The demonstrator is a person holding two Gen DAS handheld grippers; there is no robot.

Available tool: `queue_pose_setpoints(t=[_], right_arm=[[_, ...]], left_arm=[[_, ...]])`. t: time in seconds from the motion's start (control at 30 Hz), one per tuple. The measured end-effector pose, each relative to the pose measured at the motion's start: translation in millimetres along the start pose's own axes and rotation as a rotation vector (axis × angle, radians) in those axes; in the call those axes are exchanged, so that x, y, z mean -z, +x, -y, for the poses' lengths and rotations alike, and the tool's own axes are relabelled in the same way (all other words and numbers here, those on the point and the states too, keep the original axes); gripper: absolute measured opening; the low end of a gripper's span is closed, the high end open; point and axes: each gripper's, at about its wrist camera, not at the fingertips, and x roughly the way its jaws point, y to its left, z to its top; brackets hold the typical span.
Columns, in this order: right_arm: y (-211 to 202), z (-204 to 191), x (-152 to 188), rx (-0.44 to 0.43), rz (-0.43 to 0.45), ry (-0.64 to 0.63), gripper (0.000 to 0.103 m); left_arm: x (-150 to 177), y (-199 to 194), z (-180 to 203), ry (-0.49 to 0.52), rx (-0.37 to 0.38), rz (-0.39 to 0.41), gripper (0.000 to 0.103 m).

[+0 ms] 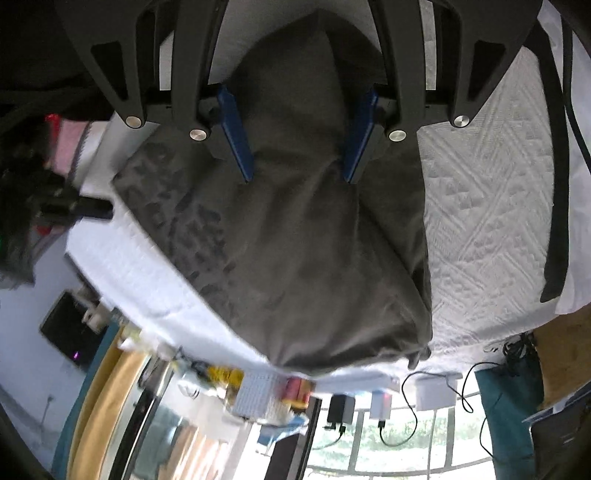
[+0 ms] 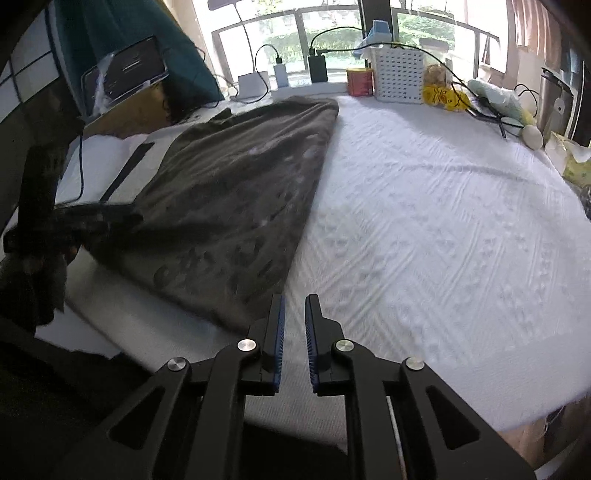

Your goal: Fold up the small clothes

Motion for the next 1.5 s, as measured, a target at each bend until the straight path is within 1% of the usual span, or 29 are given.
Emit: queue_pose_setpoints(t=[0.07,0.17,0.3,0.47,0.67,0.73,0.83,1.0,1.07,1.1,1.17,1.23,1.37,1.5], right_arm=[[4.1,0.3,-6.5,-0.004,0.002,-0.005,0.012],[11.3,0.0,-15.9,-0.018,0.003,-0.012,0.012],[23.3,-0.3,-31.1,-0.021,0.002,-0.027,0.012],[33.7,4.2,-53.6,-0.027,0.021,-0.031,0.013],[46.1,17.7,-77.8,-0.023,0.038,-0.015,0.014],[50.4,23.1,-86.7,-0.023,0.045,-0.007,0.014],[56.9,29.8,-96.4,-0.023,0.049,0.001,0.014],[68.7,40.4,-112.2,-0.023,0.056,0.02,0.015],[73.5,44.3,-118.0,-0.025,0.057,0.027,0.015],[75.9,46.1,-120.5,-0.026,0.055,0.03,0.015],[79.7,48.5,-124.1,-0.029,0.052,0.033,0.015],[86.1,50.9,-127.2,-0.03,0.044,0.035,0.015],[95.5,53.3,-132.5,-0.033,0.031,0.035,0.015],[103.7,53.5,-137.7,-0.036,0.024,0.028,0.015]], left_arm=[[-1.6,-0.5,-3.2,-0.009,0.009,-0.005,0.054],[-6.0,-5.2,-7.5,-0.012,-0.008,-0.005,0.054],[-16.6,-12.0,-16.2,-0.036,-0.012,0.02,0.054],[-38.7,-8.5,-28.1,-0.036,-0.054,0.044,0.054],[-76.0,7.5,-44.0,-0.01,-0.108,0.079,0.054],[-91.4,15.7,-48.0,0.018,-0.138,0.083,0.054],[-111.1,28.8,-51.9,0.066,-0.153,0.089,0.054],[-134.9,58.4,-67.4,0.094,-0.183,0.046,0.054],[-139.2,67.0,-71.9,0.099,-0.189,0.029,0.054],[-141.0,72.4,-75.2,0.095,-0.191,0.017,0.051],[-143.3,79.2,-81.3,0.084,-0.186,-0.004,0.008],[-145.1,80.9,-87.1,0.075,-0.165,0.004,0.008],[-148.8,74.1,-98.7,0.054,-0.188,0.048,0.007],[-151.3,76.8,-110.3,0.02,-0.163,0.033,0.008]])
